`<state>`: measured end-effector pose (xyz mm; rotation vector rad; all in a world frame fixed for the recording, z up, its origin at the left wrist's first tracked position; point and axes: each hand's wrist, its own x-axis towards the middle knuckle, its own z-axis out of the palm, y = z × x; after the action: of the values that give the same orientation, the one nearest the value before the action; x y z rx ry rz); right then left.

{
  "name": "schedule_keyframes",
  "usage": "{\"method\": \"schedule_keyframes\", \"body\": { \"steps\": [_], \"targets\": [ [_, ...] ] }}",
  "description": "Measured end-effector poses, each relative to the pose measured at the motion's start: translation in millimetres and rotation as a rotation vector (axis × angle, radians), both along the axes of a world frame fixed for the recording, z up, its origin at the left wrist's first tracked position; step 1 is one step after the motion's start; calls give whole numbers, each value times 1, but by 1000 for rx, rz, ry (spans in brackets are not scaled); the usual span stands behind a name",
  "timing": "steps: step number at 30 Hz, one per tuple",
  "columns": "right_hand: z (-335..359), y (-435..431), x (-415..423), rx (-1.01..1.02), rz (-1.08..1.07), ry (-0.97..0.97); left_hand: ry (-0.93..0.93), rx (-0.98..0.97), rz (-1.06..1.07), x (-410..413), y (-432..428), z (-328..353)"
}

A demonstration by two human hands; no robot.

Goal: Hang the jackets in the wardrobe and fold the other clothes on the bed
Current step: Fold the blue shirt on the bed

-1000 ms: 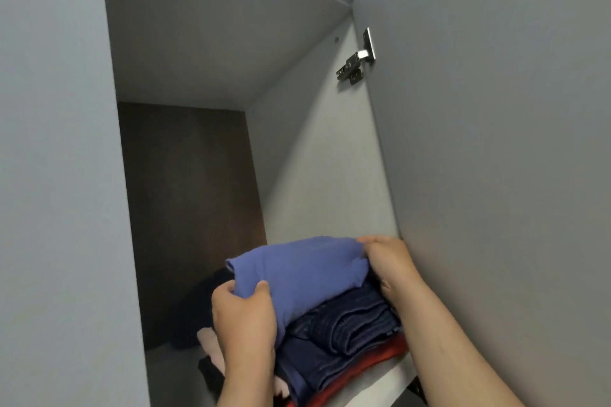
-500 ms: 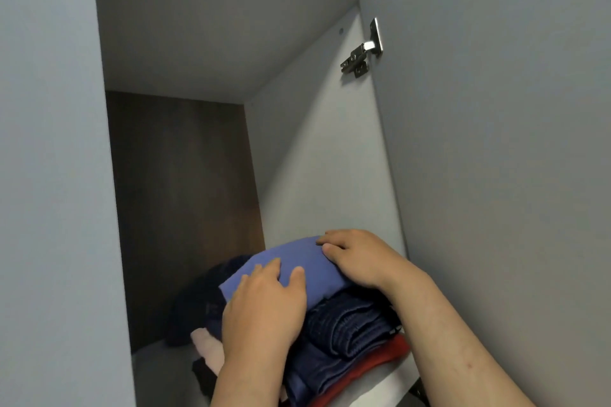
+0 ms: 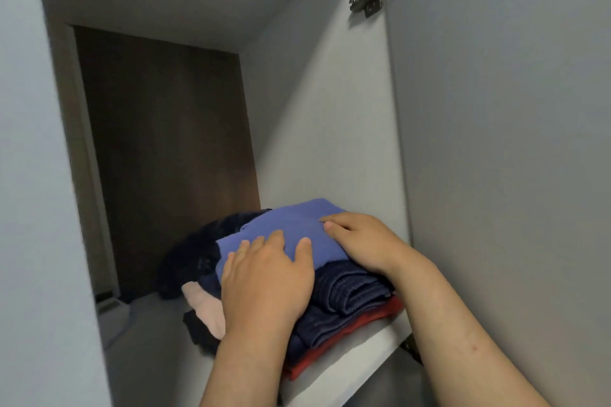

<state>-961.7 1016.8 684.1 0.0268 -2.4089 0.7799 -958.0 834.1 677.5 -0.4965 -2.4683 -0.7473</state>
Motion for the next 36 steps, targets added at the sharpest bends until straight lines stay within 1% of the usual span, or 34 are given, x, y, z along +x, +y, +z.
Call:
{"method": "schedule_keyframes", "body": {
  "steps": [4, 6, 8, 9, 10, 11, 12, 13, 14, 15, 16, 17, 18, 19, 20, 22, 23, 25, 28, 30, 33, 36],
  "targets": [
    [-2, -7, 21, -10, -101, 288, 215, 109, -9, 22, -5, 6],
    [-13, -16, 38, -55, -122, 441, 319, 225, -37, 40, -11, -6],
    [-33, -25, 56, -123, -126, 603, 495, 291, -152, 55, -18, -24],
    [-45, -29, 64, -135, -134, 684, 561, 309, -260, 59, -23, -34],
    [-59, -31, 70, -140, -143, 748, 598, 285, -324, 64, -26, -48],
    [-74, -33, 76, -145, -151, 787, 503, 227, -382, 63, -27, -58],
    [-88, -34, 81, -141, -160, 805, 335, 140, -433, 66, -29, -69],
    [-103, -35, 85, -122, -172, 807, 248, 100, -486, 63, -27, -77],
    [-117, -34, 88, -93, -189, 798, 235, 98, -504, 63, -27, -88],
    [-131, -34, 91, -67, -210, 782, 273, 64, -517, 65, -29, -101],
    [-144, -33, 93, -48, -234, 763, 307, 45, -481, 70, -28, -111],
    [-157, -32, 96, -36, -256, 739, 404, 5, -486, 67, -30, -130],
    [-169, -31, 97, -30, -276, 711, 369, 25, -527, 69, -36, -147],
    [-180, -30, 99, -25, -295, 675, 386, 95, -579, 65, -35, -158],
    [-190, -29, 102, -20, -310, 629, 414, 134, -568, 68, -37, -168],
    [-206, -28, 107, -14, -338, 531, 378, 162, -578, 73, -42, -184],
    [-213, -28, 110, -9, -350, 490, 391, 182, -590, 69, -39, -187],
    [-227, -27, 115, 7, -380, 441, 320, 178, -610, 69, -39, -199],
    [-250, -29, 122, 22, -402, 382, 193, 179, -579, 69, -36, -226],
    [-271, -29, 124, 31, -375, 351, 160, 187, -587, 65, -33, -245],
    [-304, -29, 125, 21, -352, 309, 101, 150, -593, 64, -30, -277],
    [-332, -35, 120, -14, -339, 301, -147, 72, -637, 63, -36, -301]
  ]
}}
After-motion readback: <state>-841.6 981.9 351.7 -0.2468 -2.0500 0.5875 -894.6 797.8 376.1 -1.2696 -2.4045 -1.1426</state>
